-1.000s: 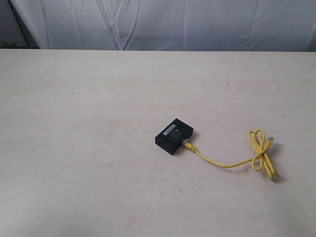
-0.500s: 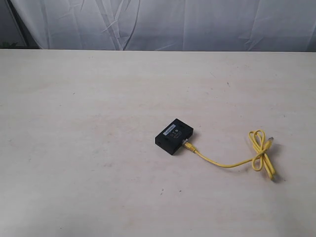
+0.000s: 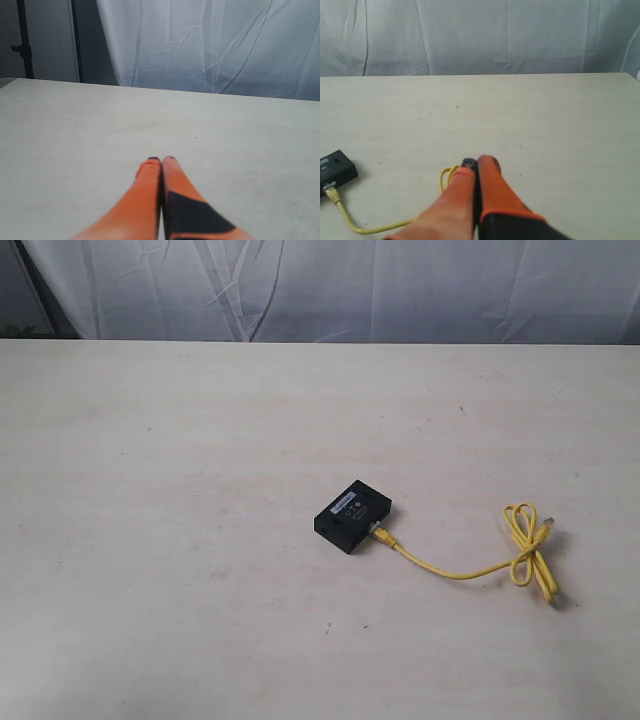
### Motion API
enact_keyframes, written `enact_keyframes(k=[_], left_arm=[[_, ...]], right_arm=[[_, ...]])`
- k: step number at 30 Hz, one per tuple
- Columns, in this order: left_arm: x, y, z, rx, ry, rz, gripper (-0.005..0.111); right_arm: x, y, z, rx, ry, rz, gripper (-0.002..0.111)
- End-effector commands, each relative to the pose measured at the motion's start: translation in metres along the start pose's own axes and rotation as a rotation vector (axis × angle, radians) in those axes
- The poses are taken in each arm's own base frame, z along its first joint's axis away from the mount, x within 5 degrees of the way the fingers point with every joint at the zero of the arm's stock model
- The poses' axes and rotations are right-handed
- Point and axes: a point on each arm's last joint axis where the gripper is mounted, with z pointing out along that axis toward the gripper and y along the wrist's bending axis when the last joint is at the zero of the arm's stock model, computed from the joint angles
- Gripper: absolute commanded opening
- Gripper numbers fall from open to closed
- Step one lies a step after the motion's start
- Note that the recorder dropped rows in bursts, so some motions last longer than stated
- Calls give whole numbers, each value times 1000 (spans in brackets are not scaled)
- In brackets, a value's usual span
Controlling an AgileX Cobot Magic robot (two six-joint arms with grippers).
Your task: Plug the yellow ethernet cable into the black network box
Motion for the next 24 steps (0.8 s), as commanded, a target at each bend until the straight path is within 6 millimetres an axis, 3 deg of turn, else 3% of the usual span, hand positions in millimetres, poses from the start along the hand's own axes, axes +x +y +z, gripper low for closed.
enact_keyframes(k=[1,24], left_arm=[[1,0,0,0,-5,0,0],[1,0,0,0,-3,0,0]], right_arm=[[1,1,0,-8,-5,16,0],[1,1,0,-9,-3,18,0]])
